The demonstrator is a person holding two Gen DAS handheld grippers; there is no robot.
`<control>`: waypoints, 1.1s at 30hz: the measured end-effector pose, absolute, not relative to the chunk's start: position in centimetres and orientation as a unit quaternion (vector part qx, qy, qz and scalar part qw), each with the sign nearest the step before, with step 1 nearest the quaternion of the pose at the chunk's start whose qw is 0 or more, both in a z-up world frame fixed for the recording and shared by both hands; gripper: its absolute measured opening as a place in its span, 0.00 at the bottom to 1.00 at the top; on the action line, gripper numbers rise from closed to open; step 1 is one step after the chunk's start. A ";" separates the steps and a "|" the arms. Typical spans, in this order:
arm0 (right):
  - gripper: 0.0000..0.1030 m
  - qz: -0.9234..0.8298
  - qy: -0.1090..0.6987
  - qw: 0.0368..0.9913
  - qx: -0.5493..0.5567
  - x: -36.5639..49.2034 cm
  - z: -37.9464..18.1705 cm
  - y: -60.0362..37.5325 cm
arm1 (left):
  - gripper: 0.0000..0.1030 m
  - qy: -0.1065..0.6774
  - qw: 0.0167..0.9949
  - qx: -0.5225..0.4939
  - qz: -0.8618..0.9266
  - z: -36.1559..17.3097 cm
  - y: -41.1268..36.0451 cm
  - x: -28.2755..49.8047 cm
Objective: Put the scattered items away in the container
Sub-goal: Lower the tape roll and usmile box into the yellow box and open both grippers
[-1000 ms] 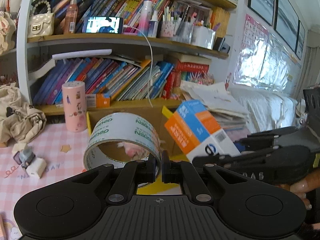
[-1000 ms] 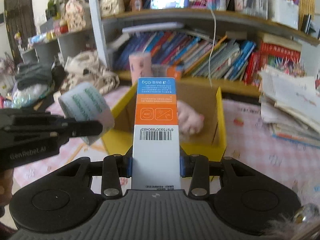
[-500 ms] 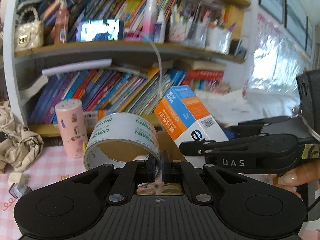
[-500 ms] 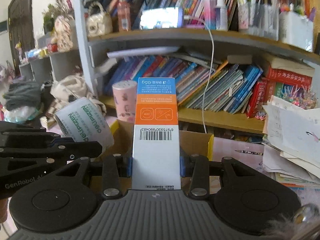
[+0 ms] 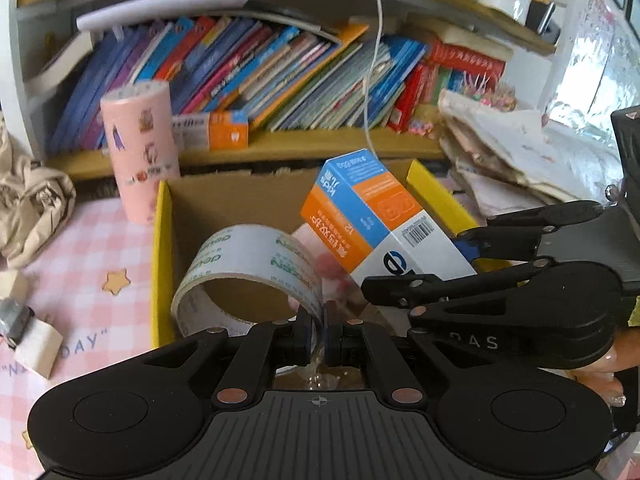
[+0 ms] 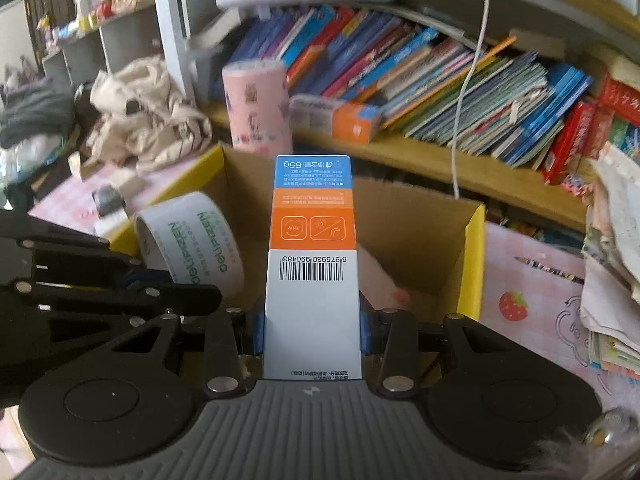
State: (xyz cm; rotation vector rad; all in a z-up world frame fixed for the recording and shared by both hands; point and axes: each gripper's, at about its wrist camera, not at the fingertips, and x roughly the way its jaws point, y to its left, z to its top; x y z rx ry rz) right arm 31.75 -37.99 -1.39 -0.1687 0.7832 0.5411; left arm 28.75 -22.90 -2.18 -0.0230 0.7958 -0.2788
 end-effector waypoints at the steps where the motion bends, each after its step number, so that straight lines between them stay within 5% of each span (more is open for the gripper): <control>1: 0.37 0.262 0.383 0.882 -0.085 31.9 -1.7 -37.9 | 0.04 0.390 0.911 -0.011 -0.134 -2.4 -22.9 28.8; 13: 0.37 0.285 0.401 0.865 -0.101 32.9 -2.5 -37.5 | 0.35 0.404 0.907 0.013 -0.115 -2.7 -22.8 28.3; 17: 0.37 0.288 0.398 0.866 -0.096 33.0 -2.1 -37.4 | 0.68 0.379 0.920 0.030 -0.090 -1.7 -23.0 26.8; 27: 0.37 0.304 0.399 0.858 -0.114 33.4 -2.4 -35.5 | 0.70 0.348 0.935 0.000 -0.062 -0.4 -21.5 24.2; 33: 0.56 0.295 0.378 0.871 -0.101 33.5 -1.4 -35.6 | 0.71 0.334 0.941 0.000 -0.054 0.2 -21.5 23.2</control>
